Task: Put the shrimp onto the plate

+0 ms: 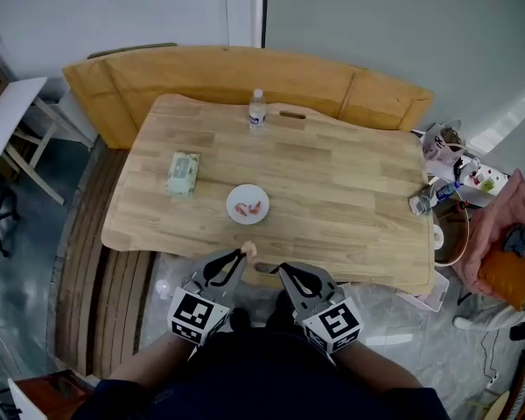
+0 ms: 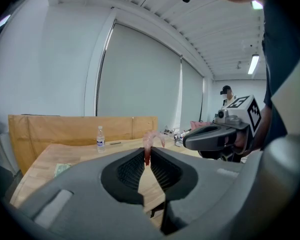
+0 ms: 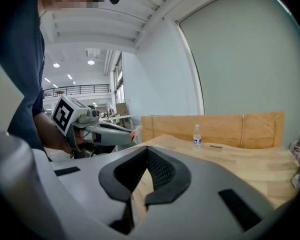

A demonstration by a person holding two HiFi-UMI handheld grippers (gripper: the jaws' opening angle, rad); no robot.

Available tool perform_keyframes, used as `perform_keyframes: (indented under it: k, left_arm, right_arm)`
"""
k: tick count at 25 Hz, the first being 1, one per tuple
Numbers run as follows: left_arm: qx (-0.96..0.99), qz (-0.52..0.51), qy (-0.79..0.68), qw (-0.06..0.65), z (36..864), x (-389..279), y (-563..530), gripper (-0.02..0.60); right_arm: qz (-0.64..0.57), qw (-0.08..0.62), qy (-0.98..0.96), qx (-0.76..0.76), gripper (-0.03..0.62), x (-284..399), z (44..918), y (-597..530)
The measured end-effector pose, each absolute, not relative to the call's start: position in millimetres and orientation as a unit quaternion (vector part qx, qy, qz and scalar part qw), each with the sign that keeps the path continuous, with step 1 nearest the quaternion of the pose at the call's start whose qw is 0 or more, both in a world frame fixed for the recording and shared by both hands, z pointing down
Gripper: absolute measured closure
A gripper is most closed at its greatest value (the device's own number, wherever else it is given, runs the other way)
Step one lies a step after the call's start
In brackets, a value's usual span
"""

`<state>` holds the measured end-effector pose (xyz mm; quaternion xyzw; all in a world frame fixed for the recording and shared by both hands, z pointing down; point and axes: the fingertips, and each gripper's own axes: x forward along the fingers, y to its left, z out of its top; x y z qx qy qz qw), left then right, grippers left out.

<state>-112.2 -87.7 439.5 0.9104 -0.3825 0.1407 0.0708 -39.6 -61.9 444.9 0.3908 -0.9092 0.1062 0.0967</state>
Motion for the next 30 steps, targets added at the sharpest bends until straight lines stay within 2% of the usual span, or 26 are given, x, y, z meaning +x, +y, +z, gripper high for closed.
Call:
perform_keyframes:
  k: [10,30]
  left_arm:
    - [0.902,0.152,-0.399,0.068,454.3,-90.2,-144.9,0.538]
    - [0.881,0.234,-0.404,0.073,559.7,-104.6,-246.5,0.538]
  right_arm:
    - [0.114,0.079,-0.919,0.369,0.583,-16.3,444.2,-110.6]
    - [0.151,0.092,-0.913,0.368,0.584,10.5,475.4,-145.6]
